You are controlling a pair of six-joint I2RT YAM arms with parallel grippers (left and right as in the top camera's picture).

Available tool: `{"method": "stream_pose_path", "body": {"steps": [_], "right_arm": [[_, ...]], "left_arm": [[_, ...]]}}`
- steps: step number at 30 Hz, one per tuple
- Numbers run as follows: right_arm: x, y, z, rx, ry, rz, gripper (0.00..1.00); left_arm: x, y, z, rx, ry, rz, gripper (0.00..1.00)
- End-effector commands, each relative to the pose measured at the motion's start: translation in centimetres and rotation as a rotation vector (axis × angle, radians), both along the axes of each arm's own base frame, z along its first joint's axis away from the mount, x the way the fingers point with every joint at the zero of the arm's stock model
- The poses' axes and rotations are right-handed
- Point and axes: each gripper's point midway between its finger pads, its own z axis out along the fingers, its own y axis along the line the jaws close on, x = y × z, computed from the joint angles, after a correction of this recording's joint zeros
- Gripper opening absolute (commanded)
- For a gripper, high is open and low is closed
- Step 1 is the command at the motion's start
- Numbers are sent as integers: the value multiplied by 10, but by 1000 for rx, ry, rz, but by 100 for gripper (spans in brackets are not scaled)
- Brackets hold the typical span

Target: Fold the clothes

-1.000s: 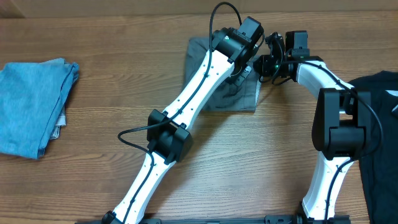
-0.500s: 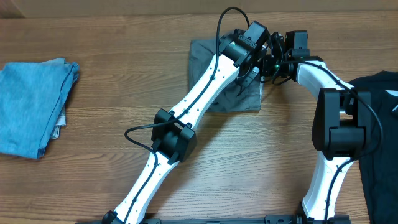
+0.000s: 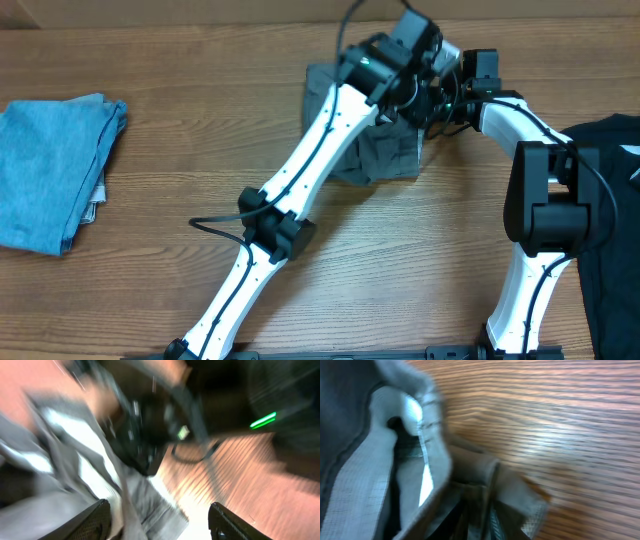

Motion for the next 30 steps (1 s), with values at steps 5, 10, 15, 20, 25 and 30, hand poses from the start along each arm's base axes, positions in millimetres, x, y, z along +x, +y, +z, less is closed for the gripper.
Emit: {"method": "stream_pose_path", "body": {"steps": [5,10,15,20,25,30], "right_arm": [[8,-33,83,29,-116,-73,19],[-18,-14,183,86,-248,-11,19],[-61,58,237,317,-288,263,19],[-77,113,235,315,-269,366,19],[-71,149,208,144,-275,328,19],[-53,169,179,120,-259,273,19]], "left_arm": [[49,108,98,-59,-137,337,65],[85,201,63,3,-2,589,68],[99,242,-10,95,169,675,70],[93,223,-62,72,298,617,70],[92,206,-81,47,325,578,72],[88,208,-98,68,351,582,72]]}}
